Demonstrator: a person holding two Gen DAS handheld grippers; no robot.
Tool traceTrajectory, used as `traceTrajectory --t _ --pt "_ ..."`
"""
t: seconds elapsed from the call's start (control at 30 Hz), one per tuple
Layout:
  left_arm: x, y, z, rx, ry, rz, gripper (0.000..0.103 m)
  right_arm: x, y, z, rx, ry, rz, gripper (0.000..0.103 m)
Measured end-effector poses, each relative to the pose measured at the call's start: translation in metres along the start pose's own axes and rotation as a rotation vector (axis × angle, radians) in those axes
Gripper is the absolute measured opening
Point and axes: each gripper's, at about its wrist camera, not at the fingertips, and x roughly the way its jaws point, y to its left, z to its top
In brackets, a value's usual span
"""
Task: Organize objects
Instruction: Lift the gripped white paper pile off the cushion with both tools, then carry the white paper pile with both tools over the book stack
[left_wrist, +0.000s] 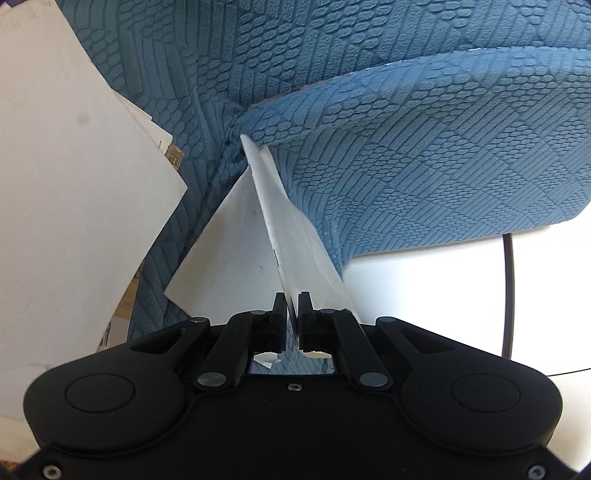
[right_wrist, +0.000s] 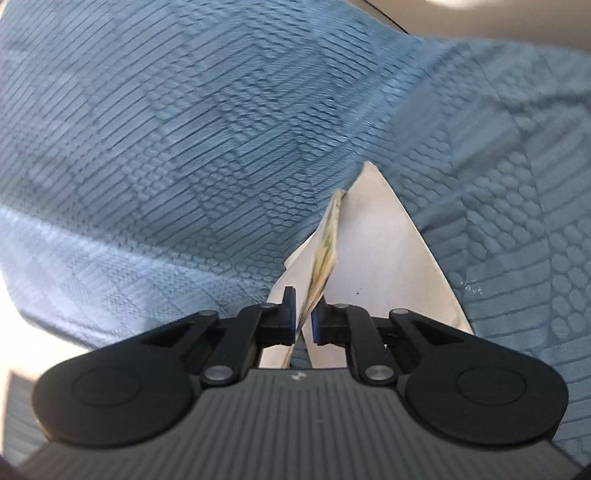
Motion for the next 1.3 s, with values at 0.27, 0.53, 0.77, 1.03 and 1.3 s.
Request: traceTrajectory --t 0.27,0.53,0.77,1.03,1.3 --pt "-0.023 -0.006 -0.016 0.068 0.000 -0.007 0.005 -0.023 0.020 -0.013 -0.084 -0.007 -0.004 0.011" --pt "-0.047 -0.005 -0.030 0.090 -0.006 -0.025 0.006 -0.042 0.034 -0.031 -0.117 -0.005 -0.023 0.011" --pt "-0.060 -0.002 -0.035 0.096 0.007 -0.020 0.007 -0.048 0.045 -0.046 -0.192 0.012 -0.060 0.011" --pt "-0.087 -0.022 -0.047 0.225 -0.050 0.008 0.007 -0.067 0.070 -0.053 -0.231 0.028 -0.055 0.011" --pt "-0.105 -0.035 -0.053 0.222 -0.075 -0.019 0.007 -0.087 0.094 -0.054 -0.246 0.035 -0.034 0.011"
